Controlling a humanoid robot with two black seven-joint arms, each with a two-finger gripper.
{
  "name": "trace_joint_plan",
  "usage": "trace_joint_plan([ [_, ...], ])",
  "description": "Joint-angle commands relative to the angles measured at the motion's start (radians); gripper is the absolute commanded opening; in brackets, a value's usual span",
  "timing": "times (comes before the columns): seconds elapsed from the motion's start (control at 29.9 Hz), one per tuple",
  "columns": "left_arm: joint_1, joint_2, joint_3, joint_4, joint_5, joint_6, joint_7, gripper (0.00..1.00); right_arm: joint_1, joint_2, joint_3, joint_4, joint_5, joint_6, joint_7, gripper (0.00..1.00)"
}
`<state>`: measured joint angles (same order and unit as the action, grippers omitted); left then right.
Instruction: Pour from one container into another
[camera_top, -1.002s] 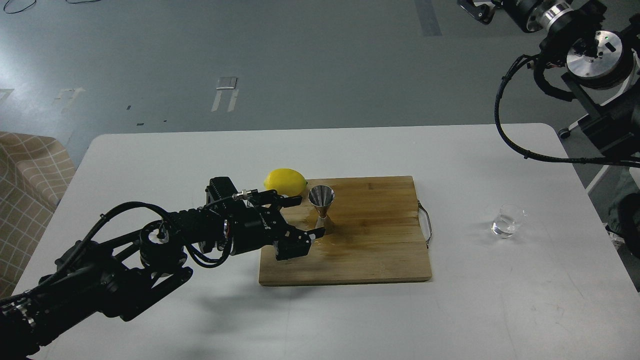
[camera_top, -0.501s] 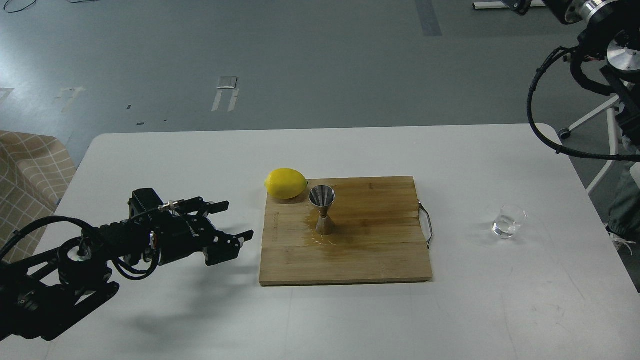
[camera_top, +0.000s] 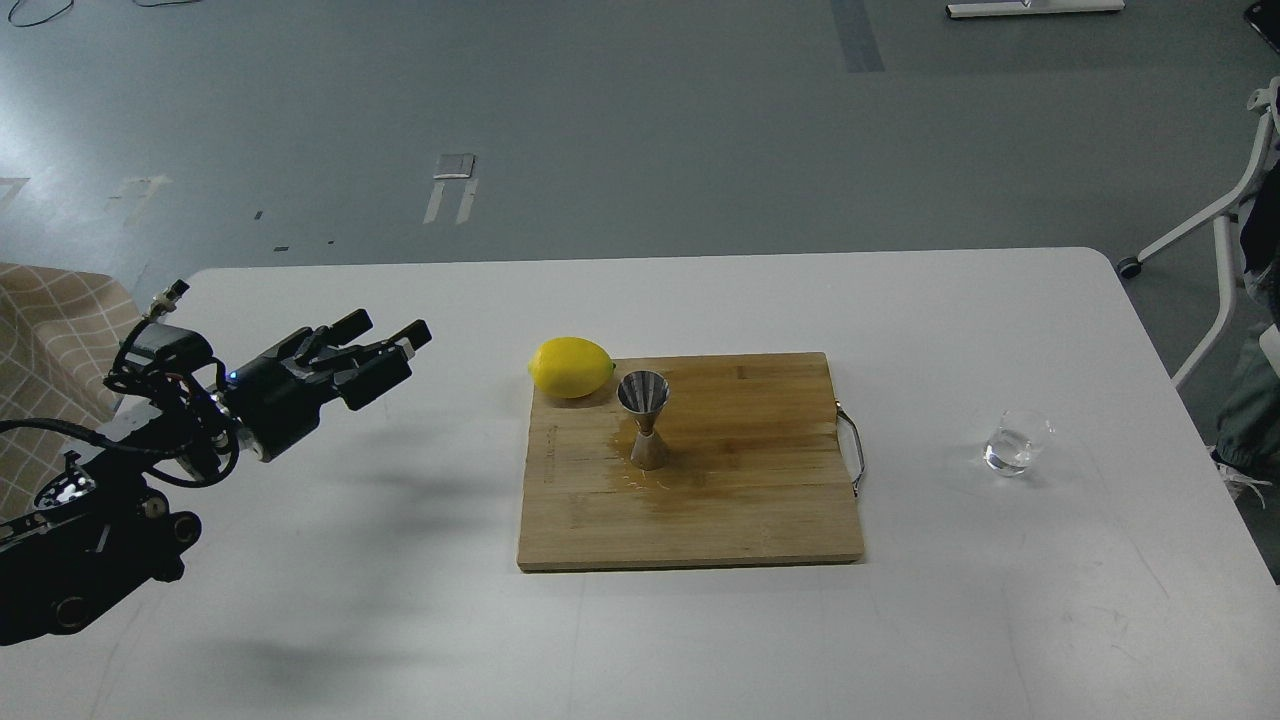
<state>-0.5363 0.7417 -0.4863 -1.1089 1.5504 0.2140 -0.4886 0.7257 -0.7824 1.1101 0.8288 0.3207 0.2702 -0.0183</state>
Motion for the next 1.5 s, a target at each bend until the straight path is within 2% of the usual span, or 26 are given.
trace_joint_plan([
  [0.0,-0.005,-0.057,-0.034,0.000,-0.022,0.002,0.000,0.98,-0.129,-0.023,0.118,0.006,0.028,-0.003,-0.006,1.00],
  [0.07,-0.005,-0.103,-0.075,0.000,-0.035,0.004,0.000,0.98,-0.213,-0.024,0.206,0.016,0.031,-0.038,-0.043,1.00],
  [0.1,-0.005,-0.104,-0.075,0.000,-0.035,0.004,0.000,0.98,-0.213,-0.024,0.206,0.016,0.031,-0.039,-0.043,1.00],
  [0.17,-0.005,-0.136,-0.116,0.000,-0.039,0.004,0.000,0.98,-0.284,-0.024,0.285,0.036,0.040,-0.136,-0.084,1.00],
  [0.2,-0.005,-0.140,-0.123,0.000,-0.039,0.004,0.000,0.98,-0.302,-0.024,0.300,0.044,0.049,-0.166,-0.091,1.00],
  [0.27,-0.005,-0.151,-0.130,0.000,-0.039,0.002,0.000,0.98,-0.376,-0.024,0.336,0.084,0.105,-0.265,-0.097,1.00],
  [0.4,-0.005,-0.157,-0.130,-0.003,-0.039,0.002,0.000,0.98,-0.511,-0.024,0.370,0.203,0.173,-0.313,-0.098,1.00],
  [0.5,-0.005,-0.168,-0.130,-0.009,-0.039,0.004,0.000,0.98,-0.653,-0.003,0.467,0.326,0.216,-0.361,-0.097,1.00],
  [0.84,-0.004,-0.182,-0.129,-0.012,-0.039,0.002,0.000,0.98,-0.906,0.185,0.531,0.532,0.204,-0.359,-0.083,1.00],
  [1.0,-0.001,-0.191,-0.129,-0.011,-0.039,0.002,0.000,0.98,-0.995,0.279,0.528,0.634,0.199,-0.338,-0.098,1.00],
  [1.34,0.004,-0.189,-0.129,-0.003,-0.039,0.002,0.000,0.98,-1.108,0.393,0.499,0.670,0.159,-0.305,-0.104,1.00],
  [1.47,0.006,-0.191,-0.129,-0.003,-0.039,0.002,0.000,0.98,-1.120,0.426,0.496,0.675,0.140,-0.292,-0.136,1.00],
])
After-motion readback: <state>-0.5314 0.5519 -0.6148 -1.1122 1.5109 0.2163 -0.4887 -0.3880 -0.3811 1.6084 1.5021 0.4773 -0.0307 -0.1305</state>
